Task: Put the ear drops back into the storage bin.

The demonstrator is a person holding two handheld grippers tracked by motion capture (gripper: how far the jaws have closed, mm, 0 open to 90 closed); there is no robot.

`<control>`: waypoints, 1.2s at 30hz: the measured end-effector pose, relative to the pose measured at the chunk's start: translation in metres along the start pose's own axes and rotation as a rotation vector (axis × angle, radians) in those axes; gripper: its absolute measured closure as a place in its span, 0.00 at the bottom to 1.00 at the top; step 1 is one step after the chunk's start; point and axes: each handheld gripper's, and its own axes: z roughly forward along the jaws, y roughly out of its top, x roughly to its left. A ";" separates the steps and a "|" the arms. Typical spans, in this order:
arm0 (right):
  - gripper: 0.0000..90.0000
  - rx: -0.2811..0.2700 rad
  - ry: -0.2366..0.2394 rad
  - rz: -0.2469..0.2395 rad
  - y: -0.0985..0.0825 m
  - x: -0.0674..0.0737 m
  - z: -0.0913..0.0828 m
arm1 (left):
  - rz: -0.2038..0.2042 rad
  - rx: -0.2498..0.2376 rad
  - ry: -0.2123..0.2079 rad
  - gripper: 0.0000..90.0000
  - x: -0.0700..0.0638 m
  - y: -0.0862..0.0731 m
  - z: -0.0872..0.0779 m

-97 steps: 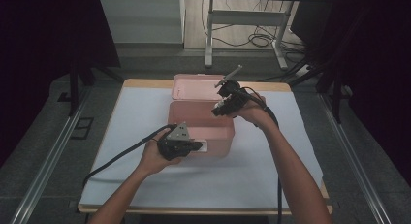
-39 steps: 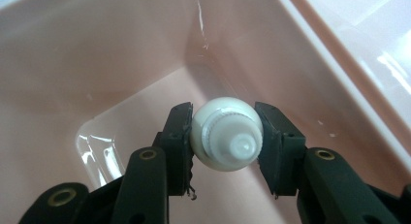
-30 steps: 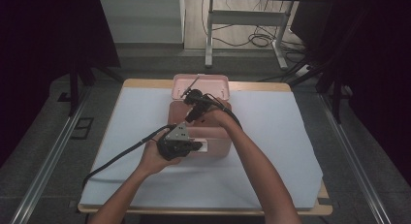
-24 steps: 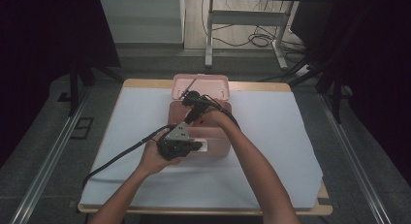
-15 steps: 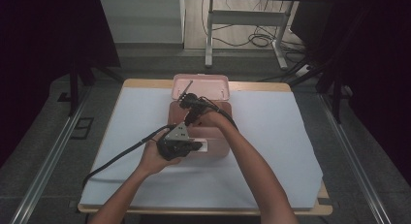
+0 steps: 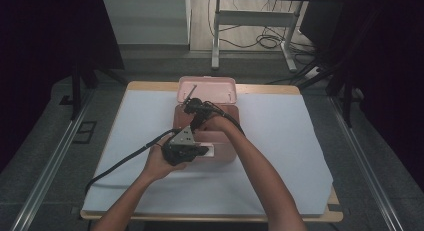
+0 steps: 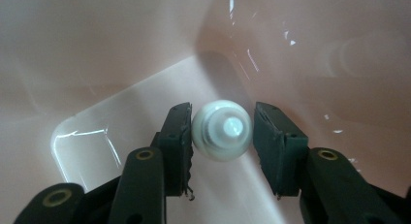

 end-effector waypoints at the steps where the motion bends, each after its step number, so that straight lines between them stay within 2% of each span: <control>1: 0.65 -0.004 0.002 0.009 0.000 0.001 0.000 | 0.000 0.000 0.000 1.00 0.000 0.000 0.000; 11: 0.64 -0.024 0.011 -0.002 -0.005 -0.002 -0.011 | 0.000 0.000 0.001 1.00 0.000 0.000 0.000; 22: 0.62 -0.091 0.021 0.038 -0.016 -0.002 -0.039 | -0.001 0.000 0.003 1.00 -0.001 0.000 0.000; 36: 0.62 -0.150 -0.007 0.078 -0.043 -0.005 -0.070 | -0.009 0.002 0.005 1.00 -0.001 0.000 0.000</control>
